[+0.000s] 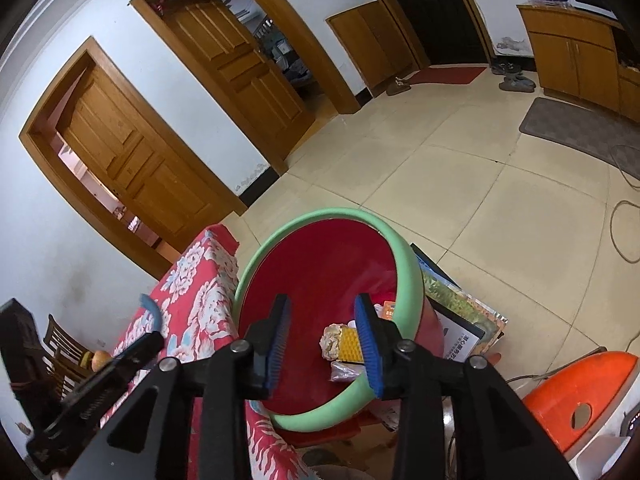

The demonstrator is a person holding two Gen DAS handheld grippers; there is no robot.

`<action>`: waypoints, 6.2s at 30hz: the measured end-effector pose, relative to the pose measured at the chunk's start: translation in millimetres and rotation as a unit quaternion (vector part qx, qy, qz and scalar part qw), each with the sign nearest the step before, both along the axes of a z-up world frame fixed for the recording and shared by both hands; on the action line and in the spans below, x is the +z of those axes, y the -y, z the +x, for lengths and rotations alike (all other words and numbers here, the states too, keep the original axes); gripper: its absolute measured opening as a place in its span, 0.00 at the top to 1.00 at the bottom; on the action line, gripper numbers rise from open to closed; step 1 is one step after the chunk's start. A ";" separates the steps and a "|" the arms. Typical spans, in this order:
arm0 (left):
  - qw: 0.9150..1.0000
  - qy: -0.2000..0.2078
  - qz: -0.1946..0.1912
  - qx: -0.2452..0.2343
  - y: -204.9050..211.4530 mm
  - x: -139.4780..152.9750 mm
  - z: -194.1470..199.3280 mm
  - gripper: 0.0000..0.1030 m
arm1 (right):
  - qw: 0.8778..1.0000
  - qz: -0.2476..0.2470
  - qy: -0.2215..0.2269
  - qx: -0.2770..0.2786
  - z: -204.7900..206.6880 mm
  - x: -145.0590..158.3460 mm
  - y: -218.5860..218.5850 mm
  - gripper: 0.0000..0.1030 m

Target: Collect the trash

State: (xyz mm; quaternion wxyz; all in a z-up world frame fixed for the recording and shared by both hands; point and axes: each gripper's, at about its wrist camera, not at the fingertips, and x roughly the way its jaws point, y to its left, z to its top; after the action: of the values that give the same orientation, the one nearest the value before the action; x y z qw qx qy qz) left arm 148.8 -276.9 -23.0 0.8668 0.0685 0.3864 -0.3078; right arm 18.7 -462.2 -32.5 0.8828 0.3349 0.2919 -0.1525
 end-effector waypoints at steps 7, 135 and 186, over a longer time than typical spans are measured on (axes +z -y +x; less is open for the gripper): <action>0.999 0.007 0.017 -0.035 32.3 -13.8 1.3 0.82 | 1.000 -0.001 -0.002 -0.008 -6.4 0.9 3.0 0.62; 0.955 0.088 -0.010 0.283 -228.7 73.2 -140.8 0.17 | 0.971 -0.158 0.040 0.173 -69.8 77.5 -209.0 0.01; 0.956 0.086 -0.010 0.281 -227.4 73.9 -141.5 0.17 | 0.972 -0.158 0.038 0.173 -69.6 80.1 -209.6 0.01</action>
State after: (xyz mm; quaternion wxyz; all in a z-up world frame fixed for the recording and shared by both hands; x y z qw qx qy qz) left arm 7.3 -49.5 50.9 0.9489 -0.0253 0.3107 -0.0484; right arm -50.8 -252.6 47.6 0.9479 0.1416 0.2838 -0.0289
